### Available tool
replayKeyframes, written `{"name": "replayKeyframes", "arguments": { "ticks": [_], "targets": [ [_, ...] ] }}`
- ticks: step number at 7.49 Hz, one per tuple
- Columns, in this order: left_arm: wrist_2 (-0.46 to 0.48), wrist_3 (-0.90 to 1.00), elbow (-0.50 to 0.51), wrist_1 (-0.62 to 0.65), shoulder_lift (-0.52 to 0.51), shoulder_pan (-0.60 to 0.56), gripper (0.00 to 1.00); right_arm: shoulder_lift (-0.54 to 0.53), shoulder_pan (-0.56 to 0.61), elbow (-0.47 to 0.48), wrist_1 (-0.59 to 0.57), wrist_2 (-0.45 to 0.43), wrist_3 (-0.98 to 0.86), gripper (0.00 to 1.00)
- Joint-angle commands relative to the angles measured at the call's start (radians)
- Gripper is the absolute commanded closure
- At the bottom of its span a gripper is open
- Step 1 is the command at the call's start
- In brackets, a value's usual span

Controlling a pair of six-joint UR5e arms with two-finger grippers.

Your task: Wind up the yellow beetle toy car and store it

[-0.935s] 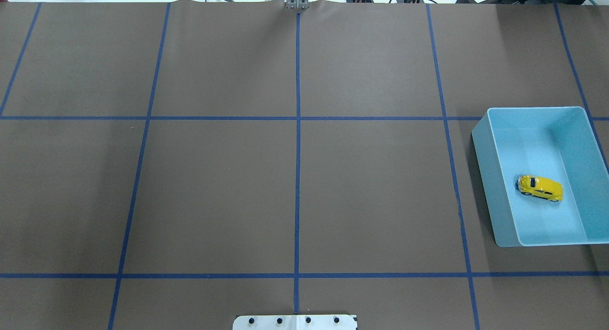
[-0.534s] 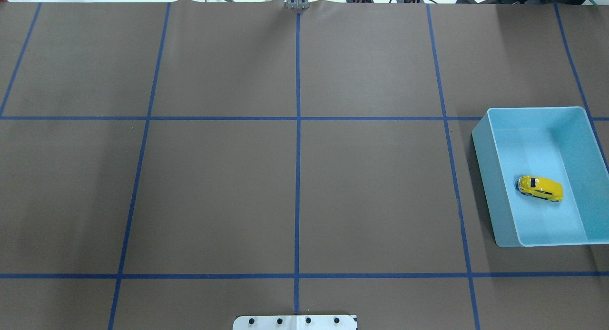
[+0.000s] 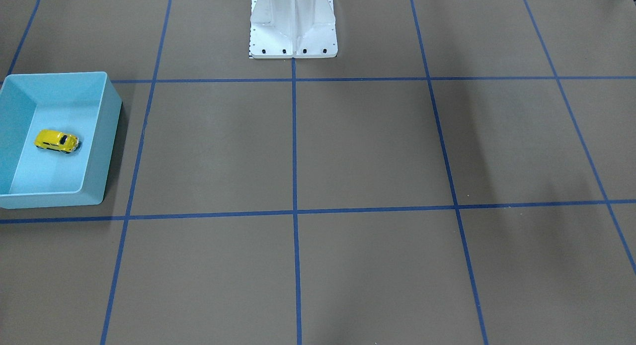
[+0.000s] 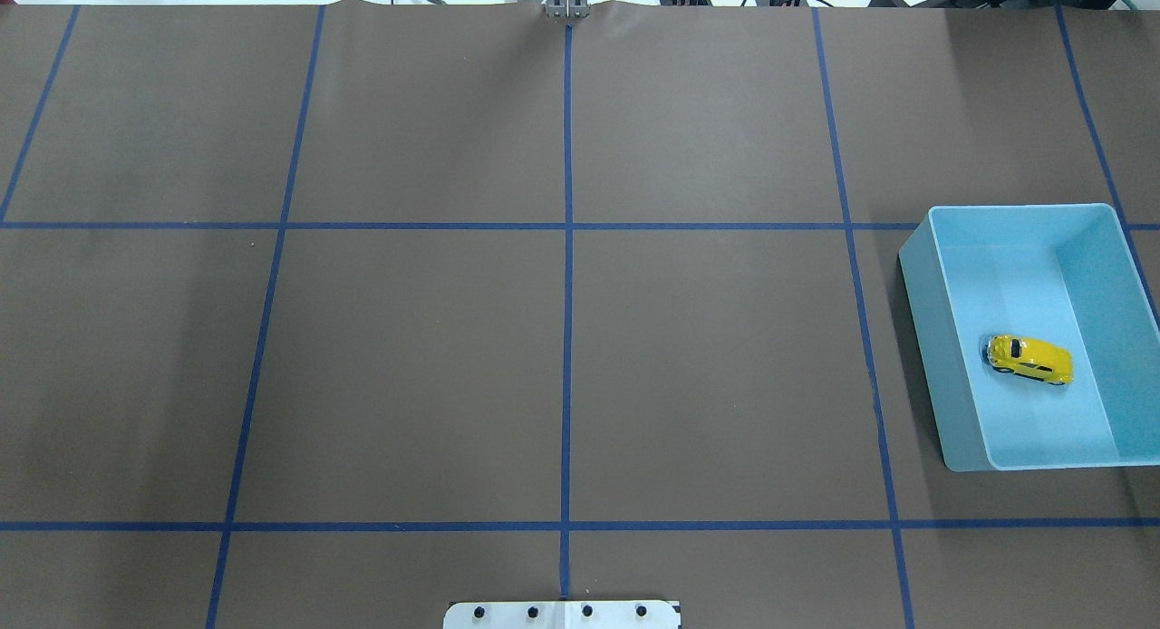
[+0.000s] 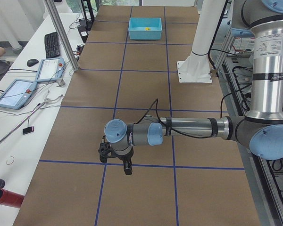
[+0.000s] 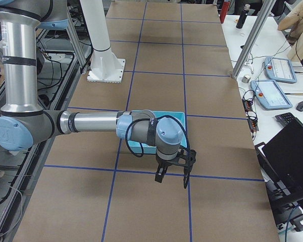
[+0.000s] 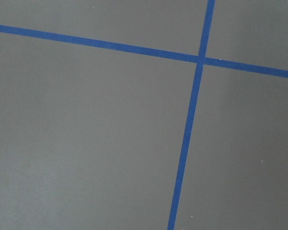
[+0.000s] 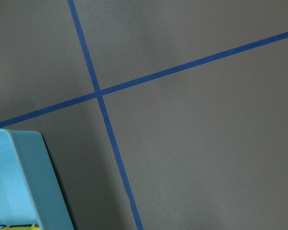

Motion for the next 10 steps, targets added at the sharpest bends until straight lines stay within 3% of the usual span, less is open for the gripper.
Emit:
{"name": "replayKeyframes", "arguments": {
  "ticks": [1,2,4,5,10],
  "targets": [
    [0.001,-0.001,0.018,-0.029,0.001,0.0,0.0,0.007,-0.002,-0.03,0.01,0.005,-0.003,0.0],
    [0.0,-0.001,0.021,-0.037,-0.001,0.0,0.0,0.003,-0.003,-0.059,0.054,-0.004,0.0,0.0],
    [0.0,-0.001,0.021,-0.037,0.001,0.0,0.0,-0.001,-0.002,-0.189,0.262,-0.012,-0.003,0.0],
    [0.0,-0.001,0.021,-0.037,0.001,0.0,0.0,0.001,-0.003,-0.19,0.356,-0.05,-0.002,0.0],
    [0.0,-0.001,0.021,-0.037,0.001,0.0,0.0,0.009,-0.026,-0.145,0.368,-0.004,0.017,0.0]
  ]
}}
